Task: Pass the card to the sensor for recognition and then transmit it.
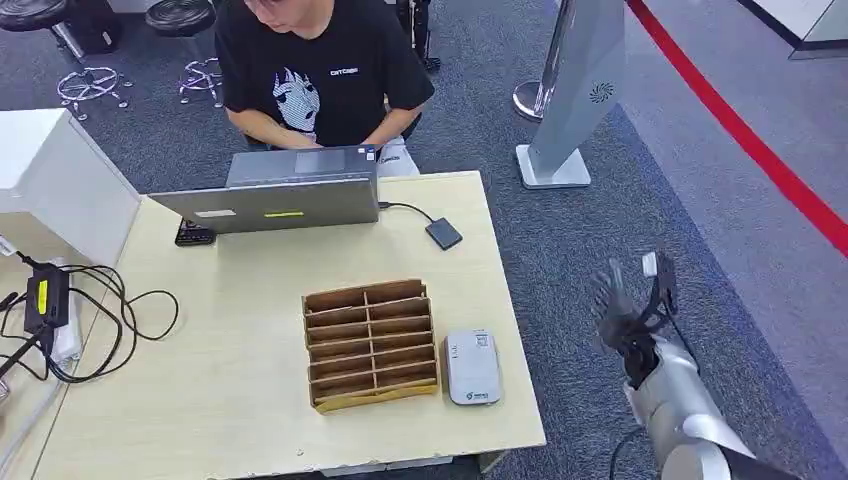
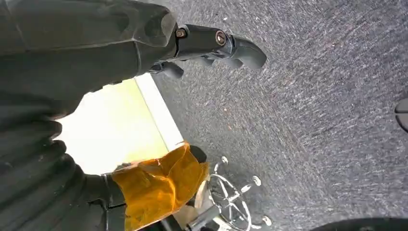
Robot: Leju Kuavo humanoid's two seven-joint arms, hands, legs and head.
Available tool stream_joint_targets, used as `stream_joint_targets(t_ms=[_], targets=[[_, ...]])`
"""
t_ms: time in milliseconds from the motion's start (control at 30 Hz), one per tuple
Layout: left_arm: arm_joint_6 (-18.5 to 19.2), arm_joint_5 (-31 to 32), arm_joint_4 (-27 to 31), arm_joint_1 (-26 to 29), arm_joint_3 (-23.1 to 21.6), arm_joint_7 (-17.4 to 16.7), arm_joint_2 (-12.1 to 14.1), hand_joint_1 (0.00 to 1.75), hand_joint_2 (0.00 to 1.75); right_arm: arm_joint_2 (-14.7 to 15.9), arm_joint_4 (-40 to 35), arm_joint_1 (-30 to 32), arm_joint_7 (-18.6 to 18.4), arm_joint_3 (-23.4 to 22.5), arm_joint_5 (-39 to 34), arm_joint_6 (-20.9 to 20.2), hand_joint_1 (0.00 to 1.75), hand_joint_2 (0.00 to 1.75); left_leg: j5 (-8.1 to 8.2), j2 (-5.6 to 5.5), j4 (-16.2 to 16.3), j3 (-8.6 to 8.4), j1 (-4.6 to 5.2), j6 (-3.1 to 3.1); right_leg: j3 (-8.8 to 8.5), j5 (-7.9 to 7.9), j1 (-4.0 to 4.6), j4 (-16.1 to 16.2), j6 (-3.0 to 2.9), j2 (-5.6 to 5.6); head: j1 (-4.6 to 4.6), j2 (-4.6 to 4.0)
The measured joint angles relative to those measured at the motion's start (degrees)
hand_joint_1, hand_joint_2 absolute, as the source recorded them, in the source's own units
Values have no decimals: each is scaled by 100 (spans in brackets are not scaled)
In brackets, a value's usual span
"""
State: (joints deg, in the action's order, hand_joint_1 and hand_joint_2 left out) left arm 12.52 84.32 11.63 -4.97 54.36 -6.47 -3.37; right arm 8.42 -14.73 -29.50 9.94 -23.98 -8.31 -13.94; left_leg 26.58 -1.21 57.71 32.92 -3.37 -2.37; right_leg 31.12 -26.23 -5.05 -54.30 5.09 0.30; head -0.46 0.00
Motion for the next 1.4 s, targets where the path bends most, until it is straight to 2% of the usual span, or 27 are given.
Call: stream_joint_targets(t_ms=[100,200,333,467,533,600,667,700,733,767,800,833,867,900,1000,1033,1100,1167,1200,1233,1333,1367,1400], targets=[[-41,-94,0,18,109,-35,2,0,175,13,101,652,-222,-446,-188,306,0,175,6,-14,-2,0,-1,-3,-17,-9,1,0,0,-15,4,0],[-44,-103,0,43,175,-52,9,0,175,11,170,1165,-225,-749,-209,336,0,175,15,-7,-3,6,0,-6,-13,-9,1,-2,0,-9,2,0],[-44,-105,0,43,227,-57,28,0,175,11,216,1342,-282,-937,-212,413,0,175,18,8,-2,-5,0,-1,-10,-9,1,-1,-1,4,0,0],[-55,-173,0,44,275,-81,31,0,175,4,271,1503,-702,-1059,-201,736,0,175,18,4,-1,-17,-1,0,-9,-12,1,3,-1,-4,0,0],[-55,-188,0,50,291,-94,28,0,175,-64,328,1757,-1072,-1055,38,879,0,175,19,-4,-2,-21,-3,1,-34,-27,3,2,-1,-12,2,0],[-28,-113,0,58,291,-118,31,0,175,-199,413,2047,-2163,-860,806,850,0,175,23,-9,-4,-21,-4,-1,-41,-31,4,-1,0,-13,2,0],[2,67,0,55,269,-114,30,0,175,-269,452,2290,-3283,-271,2112,518,0,175,29,-6,-6,-21,-4,-3,-38,-33,4,-4,-2,-9,2,0],[15,129,0,49,247,-114,28,0,175,-306,461,2388,-3519,122,2684,472,0,175,31,-4,-8,-21,-3,-7,-37,-33,3,-5,-2,-5,-4,0],[18,166,0,45,227,-114,28,0,175,-357,470,2440,-3380,466,3073,513,0,175,32,-2,-9,-20,-2,-8,-37,-34,3,-5,-3,-4,0,0],[18,175,0,39,212,-114,28,0,175,-376,472,2453,-2950,775,3307,596,0,175,31,1,-9,-19,-3,-8,-36,-34,3,-5,-2,1,-2,0],[24,173,0,31,210,-114,28,0,175,-398,470,2416,-2286,1049,3430,669,0,175,32,9,-9,-21,-3,-7,-35,-34,3,-4,-2,7,2,0],[28,173,0,19,207,-109,28,0,175,-420,470,2356,-1886,1243,3540,671,0,175,33,14,-8,-25,-3,-7,-35,-33,3,-3,-2,9,4,0],[35,173,0,4,207,-96,28,0,175,-444,470,2280,-1642,1437,3644,629,0,175,33,17,-6,-29,-3,-6,-36,-33,3,-1,-2,10,4,0],[37,173,0,-10,205,-94,28,0,175,-468,470,2212,-1584,1623,3729,566,0,175,33,17,-3,-32,-3,-6,-38,-33,3,0,-2,8,4,0],[31,199,0,-24,190,-65,28,0,175,-536,476,2130,-1871,2034,3823,408,0,175,33,4,-1,-47,-3,-6,-42,-34,3,1,-2,-2,-2,0],[-49,217,0,-24,183,-55,31,0,175,-544,483,2160,-2007,2108,3711,477,0,175,33,-2,-1,-49,-3,-6,-45,-34,3,1,-2,-6,-2,0],[-442,197,0,-11,181,-149,37,0,175,-511,500,2322,-2352,2035,3190,1166,0,175,32,-7,-1,-44,-3,-5,-62,-35,3,-1,-1,-12,4,0],[-795,114,0,-5,181,-279,104,0,175,-403,509,2439,-2737,1770,2637,1872,0,175,34,-4,-1,-41,-3,-5,-60,-35,3,-1,-1,-5,2,0],[-732,92,0,-11,186,-319,142,0,175,-356,513,2486,-2815,1633,2593,1890,0,175,38,-1,-2,-41,-3,-3,-59,-35,3,-1,-1,-3,4,0],[-532,85,0,-19,188,-363,171,0,175,-337,516,2511,-2845,1557,2696,1739,0,175,42,3,-2,-41,-2,-2,-58,-35,3,-1,-1,2,4,0],[202,123,0,-23,190,-455,225,0,175,-282,522,2528,-2702,1638,3192,1049,0,175,48,15,-2,-49,-2,-1,-55,-37,3,0,-2,11,2,0],[397,160,0,-24,190,-483,212,0,175,-284,524,2529,-2582,1693,3343,787,0,0,48,15,-2,-50,-2,-1,-55,-38,3,0,-3,11,2,0],[635,195,-2,-18,190,-494,192,0,175,-286,529,2526,-2421,1809,3529,453,0,0,48,15,-2,-50,-3,-1,-55,-38,4,0,-3,10,2,0]])
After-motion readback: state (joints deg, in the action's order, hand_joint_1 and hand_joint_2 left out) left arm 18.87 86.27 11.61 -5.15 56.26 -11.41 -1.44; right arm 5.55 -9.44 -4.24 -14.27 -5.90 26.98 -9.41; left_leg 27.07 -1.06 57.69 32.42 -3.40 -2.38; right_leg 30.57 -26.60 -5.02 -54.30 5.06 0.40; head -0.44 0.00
